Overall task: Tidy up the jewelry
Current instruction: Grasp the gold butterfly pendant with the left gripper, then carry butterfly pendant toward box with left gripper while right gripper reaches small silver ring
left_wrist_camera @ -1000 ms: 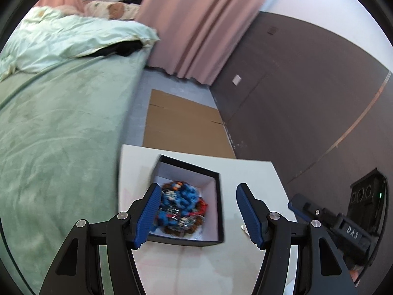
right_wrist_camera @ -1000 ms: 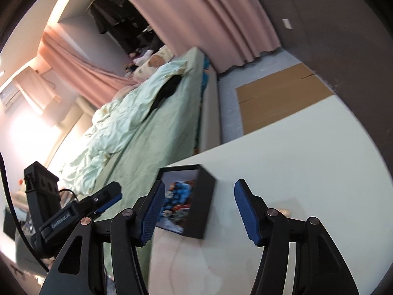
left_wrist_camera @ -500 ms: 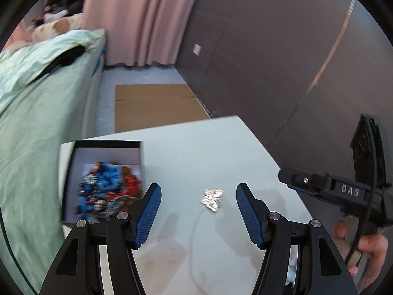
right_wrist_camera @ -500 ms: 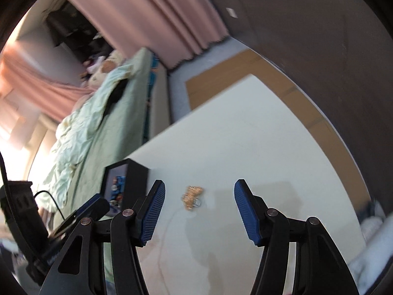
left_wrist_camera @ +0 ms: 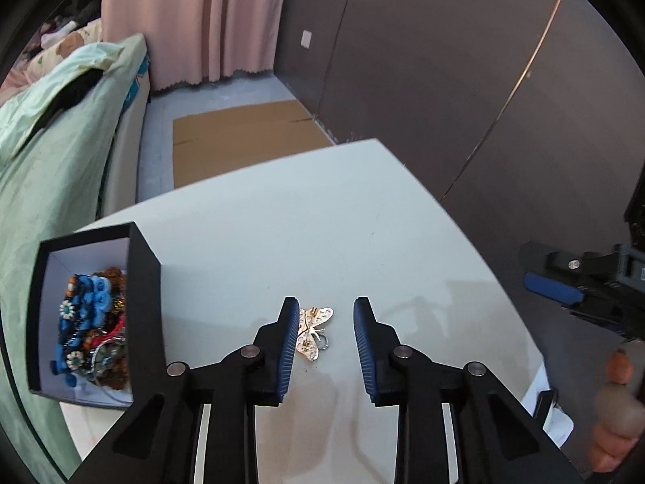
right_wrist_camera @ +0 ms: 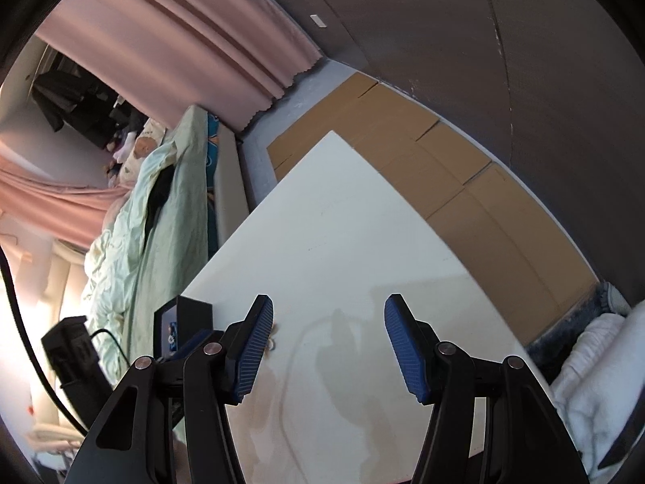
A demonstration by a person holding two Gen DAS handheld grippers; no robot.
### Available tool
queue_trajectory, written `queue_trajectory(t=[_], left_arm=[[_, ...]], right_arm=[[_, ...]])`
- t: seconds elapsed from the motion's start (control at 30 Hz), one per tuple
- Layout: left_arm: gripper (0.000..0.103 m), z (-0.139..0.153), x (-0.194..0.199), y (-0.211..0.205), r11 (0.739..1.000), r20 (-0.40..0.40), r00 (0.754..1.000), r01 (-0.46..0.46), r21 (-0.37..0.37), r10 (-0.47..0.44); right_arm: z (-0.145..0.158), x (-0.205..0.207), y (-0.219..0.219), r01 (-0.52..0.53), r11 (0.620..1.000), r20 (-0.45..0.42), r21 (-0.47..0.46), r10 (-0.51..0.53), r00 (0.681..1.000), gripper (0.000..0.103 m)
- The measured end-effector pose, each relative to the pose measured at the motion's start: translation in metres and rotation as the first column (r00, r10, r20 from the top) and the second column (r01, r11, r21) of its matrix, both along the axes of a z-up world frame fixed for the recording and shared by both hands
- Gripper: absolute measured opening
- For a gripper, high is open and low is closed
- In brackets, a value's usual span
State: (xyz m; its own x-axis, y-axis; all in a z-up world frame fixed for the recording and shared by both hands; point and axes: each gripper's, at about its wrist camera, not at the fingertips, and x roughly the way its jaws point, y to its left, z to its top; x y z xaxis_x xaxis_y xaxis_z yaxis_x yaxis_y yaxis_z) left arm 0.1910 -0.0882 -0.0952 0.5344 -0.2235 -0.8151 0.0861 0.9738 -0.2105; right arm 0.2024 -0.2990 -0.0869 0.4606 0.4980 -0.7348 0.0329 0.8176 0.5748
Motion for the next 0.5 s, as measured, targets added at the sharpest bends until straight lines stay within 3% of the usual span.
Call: queue_trajectory(t=[0.1, 0.33, 0.4, 0.5], left_arm=[[0.02, -0.011, 0.005, 0.001, 1.0, -0.026, 1.0, -0.015, 0.015, 0.015], [0.018, -0.032, 0.016, -0.004, 0.999, -0.073, 0.997, -0.011, 0.043, 0.014], [0.009, -0.037, 0.018, -0.005, 0.999, -0.084, 0.996, -0.009, 0.051, 0.014], [0.007, -0.041, 0.018, -0.005, 0.999, -0.081, 0.997, -0.01, 0.051, 0.015]], right_arm=[[-0.001, 0.002, -0.002, -0.002, 1.0, -0.003, 0.002, 0.002, 1.0, 0.059], [-0.001, 0.007, 0.001, -0.025, 1.0, -0.006, -0.002, 0.025, 1.0, 0.059], [-0.001, 0.008, 0.002, -0.028, 1.0, -0.008, -0.002, 0.028, 1.0, 0.059], [-0.001, 0.01, 0.003, -0.03, 1.0, -0.009, -0.004, 0.03, 1.0, 0.059]])
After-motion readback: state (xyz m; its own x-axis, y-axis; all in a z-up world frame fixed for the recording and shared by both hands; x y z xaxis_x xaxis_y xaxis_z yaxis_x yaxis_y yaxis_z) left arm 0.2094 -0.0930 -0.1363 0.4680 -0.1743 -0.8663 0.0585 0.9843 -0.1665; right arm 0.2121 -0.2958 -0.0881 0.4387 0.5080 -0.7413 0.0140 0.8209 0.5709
